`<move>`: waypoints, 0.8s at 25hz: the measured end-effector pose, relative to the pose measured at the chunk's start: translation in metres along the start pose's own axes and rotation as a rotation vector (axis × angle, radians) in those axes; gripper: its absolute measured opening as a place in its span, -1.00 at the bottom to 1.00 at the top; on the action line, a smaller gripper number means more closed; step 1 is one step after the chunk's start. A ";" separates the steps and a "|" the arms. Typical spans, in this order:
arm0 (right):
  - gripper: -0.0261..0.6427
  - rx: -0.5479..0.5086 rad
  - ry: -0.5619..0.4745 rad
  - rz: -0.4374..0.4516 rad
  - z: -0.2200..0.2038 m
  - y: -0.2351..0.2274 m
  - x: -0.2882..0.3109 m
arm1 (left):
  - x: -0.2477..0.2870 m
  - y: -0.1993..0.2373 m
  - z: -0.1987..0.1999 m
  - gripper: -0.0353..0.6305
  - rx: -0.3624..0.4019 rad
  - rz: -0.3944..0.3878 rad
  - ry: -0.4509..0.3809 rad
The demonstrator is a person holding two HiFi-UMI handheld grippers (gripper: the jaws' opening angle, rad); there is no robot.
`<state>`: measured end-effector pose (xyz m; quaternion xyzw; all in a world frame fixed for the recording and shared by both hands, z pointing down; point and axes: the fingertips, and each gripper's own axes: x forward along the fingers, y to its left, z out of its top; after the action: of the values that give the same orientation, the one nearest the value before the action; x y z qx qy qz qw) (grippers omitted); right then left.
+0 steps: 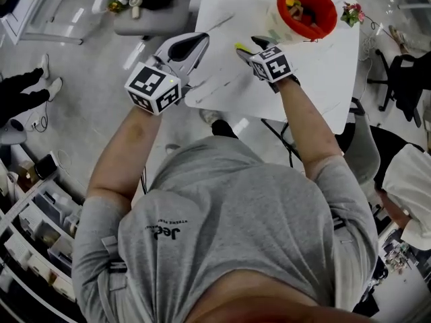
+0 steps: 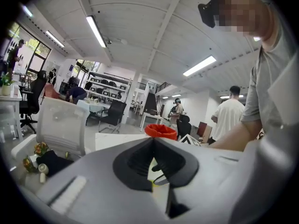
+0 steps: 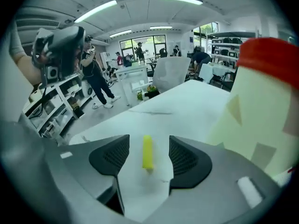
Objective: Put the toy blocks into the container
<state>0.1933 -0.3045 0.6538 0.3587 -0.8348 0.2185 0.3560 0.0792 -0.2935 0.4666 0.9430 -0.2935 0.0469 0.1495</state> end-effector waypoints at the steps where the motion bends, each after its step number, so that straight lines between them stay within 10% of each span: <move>1: -0.12 -0.003 0.020 -0.004 -0.007 0.000 0.008 | -0.004 0.001 -0.003 -0.72 -0.003 0.002 0.001; 7: -0.15 -0.008 0.067 -0.057 -0.037 -0.005 0.035 | -0.029 0.007 -0.019 -0.72 -0.014 0.007 0.003; 10: -0.70 -0.028 0.048 -0.115 -0.037 -0.007 0.029 | -0.045 0.008 -0.027 -0.72 -0.021 0.009 0.003; 20: -0.70 -0.026 -0.029 -0.128 -0.007 0.036 -0.009 | -0.091 0.001 -0.021 -0.72 -0.014 0.007 -0.039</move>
<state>0.1736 -0.2729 0.6479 0.4100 -0.8180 0.1793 0.3616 0.0037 -0.2384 0.4710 0.9416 -0.3001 0.0269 0.1502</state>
